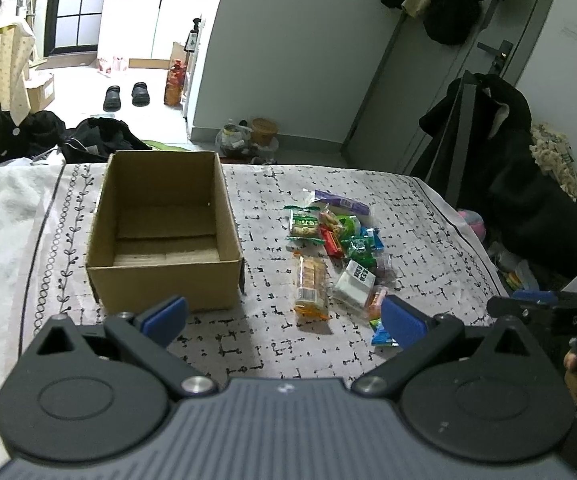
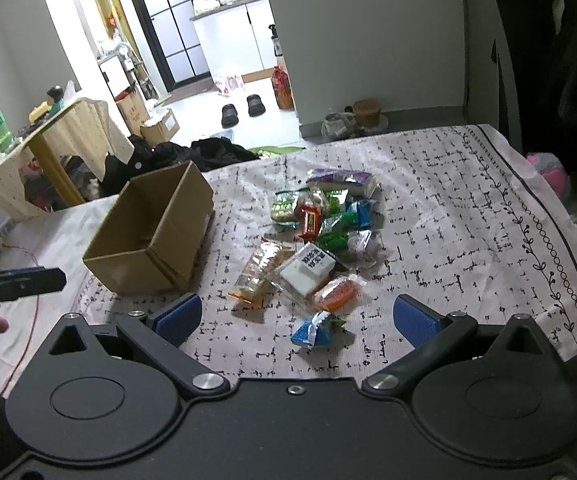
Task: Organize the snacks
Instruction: 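Grasp the bread pastry bag with the left tool while the right tool grasps the blue candy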
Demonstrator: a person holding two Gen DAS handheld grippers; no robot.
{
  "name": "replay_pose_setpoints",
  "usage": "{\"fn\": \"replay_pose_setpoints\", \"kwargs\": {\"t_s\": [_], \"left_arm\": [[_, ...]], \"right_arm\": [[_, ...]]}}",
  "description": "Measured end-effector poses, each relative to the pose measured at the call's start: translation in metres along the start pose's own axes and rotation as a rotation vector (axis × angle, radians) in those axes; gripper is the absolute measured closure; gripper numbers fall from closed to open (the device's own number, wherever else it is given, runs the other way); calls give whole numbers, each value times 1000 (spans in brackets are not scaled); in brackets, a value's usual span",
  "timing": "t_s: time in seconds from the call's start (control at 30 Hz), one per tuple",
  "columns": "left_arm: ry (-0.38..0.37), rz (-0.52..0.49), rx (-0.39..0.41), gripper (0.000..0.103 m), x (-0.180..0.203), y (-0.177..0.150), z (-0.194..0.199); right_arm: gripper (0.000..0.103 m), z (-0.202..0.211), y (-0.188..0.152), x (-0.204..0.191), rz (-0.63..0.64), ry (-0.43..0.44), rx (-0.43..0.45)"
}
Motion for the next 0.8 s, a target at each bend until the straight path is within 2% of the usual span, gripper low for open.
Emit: {"fn": "replay_pose_setpoints", "kwargs": {"t_s": [0.17,0.57,0.67,0.8], "left_arm": [[-8,-17,-21,1,0,1,-19],[6,-128,-48,3,16,4,-71],[-10,-142,-69,6,19,2,-84],[-37,-180,-100,13,26,0,-97]], "right_arm": [[9,-15,-7,4,-16,12,-43],[25,-56,-16,15,-99,30,-131],[32,-66,-17,16,-108,30,-146],[35,-78,-20,16,-123,33,-178]]}}
Point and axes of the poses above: each gripper's, at about its wrist camera, not at the fingertips, and z roughly against the way its jaws point, x to its right, y to its top, the point moved 6 cm from there along -z, roughly the way its jaws point, and after that the axes turned 3 degrees about z, right-handed, at the moved point
